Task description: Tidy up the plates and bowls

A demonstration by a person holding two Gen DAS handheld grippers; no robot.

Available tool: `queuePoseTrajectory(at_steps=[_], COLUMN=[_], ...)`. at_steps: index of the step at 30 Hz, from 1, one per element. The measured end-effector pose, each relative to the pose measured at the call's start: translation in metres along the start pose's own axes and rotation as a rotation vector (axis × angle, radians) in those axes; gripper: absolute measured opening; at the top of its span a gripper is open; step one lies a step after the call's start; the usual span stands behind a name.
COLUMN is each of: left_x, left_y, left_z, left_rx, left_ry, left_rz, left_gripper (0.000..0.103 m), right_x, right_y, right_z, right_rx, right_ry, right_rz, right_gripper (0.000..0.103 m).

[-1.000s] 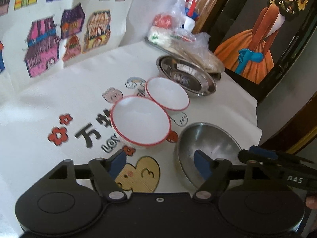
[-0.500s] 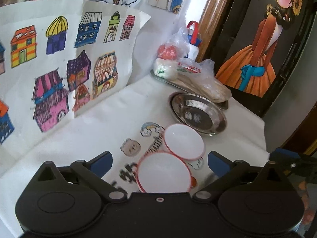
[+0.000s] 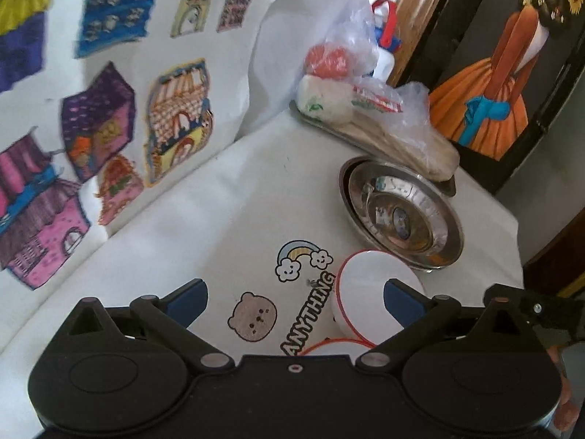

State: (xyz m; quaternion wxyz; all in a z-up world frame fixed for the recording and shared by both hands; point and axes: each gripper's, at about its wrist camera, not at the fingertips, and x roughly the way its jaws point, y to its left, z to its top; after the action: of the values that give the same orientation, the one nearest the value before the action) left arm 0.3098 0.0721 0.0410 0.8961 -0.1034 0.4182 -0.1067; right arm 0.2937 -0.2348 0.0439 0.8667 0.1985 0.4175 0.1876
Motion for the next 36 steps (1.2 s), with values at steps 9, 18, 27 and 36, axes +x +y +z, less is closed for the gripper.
queuePoseTrajectory(at_steps=[9, 18, 27, 36], left_x=[0.027, 0.031, 0.041, 0.041], left_y=[-0.002, -0.006, -0.016, -0.022], left_z=[0.007, 0.006, 0.003, 0.001], left_rx=[0.012, 0.019, 0.041, 0.04], left_ry=[0.059, 0.08, 0.121, 0.125], left_rz=[-0.019, -0.031, -0.053, -0.079], left_gripper=[0.102, 0.084, 0.044, 0.012], right_x=[0.025, 0.039, 0.046, 0.05], right_y=[-0.001, 0.007, 0.014, 0.015], right_z=[0.003, 0.002, 0.003, 0.003], right_rx=[-0.008, -0.044, -0.074, -0.057], right_ry=[0.093, 0.148, 0.165, 0.183], right_rz=[0.015, 0.005, 0.012, 0.037], right_gripper=[0.086, 0.059, 0.03, 0.021])
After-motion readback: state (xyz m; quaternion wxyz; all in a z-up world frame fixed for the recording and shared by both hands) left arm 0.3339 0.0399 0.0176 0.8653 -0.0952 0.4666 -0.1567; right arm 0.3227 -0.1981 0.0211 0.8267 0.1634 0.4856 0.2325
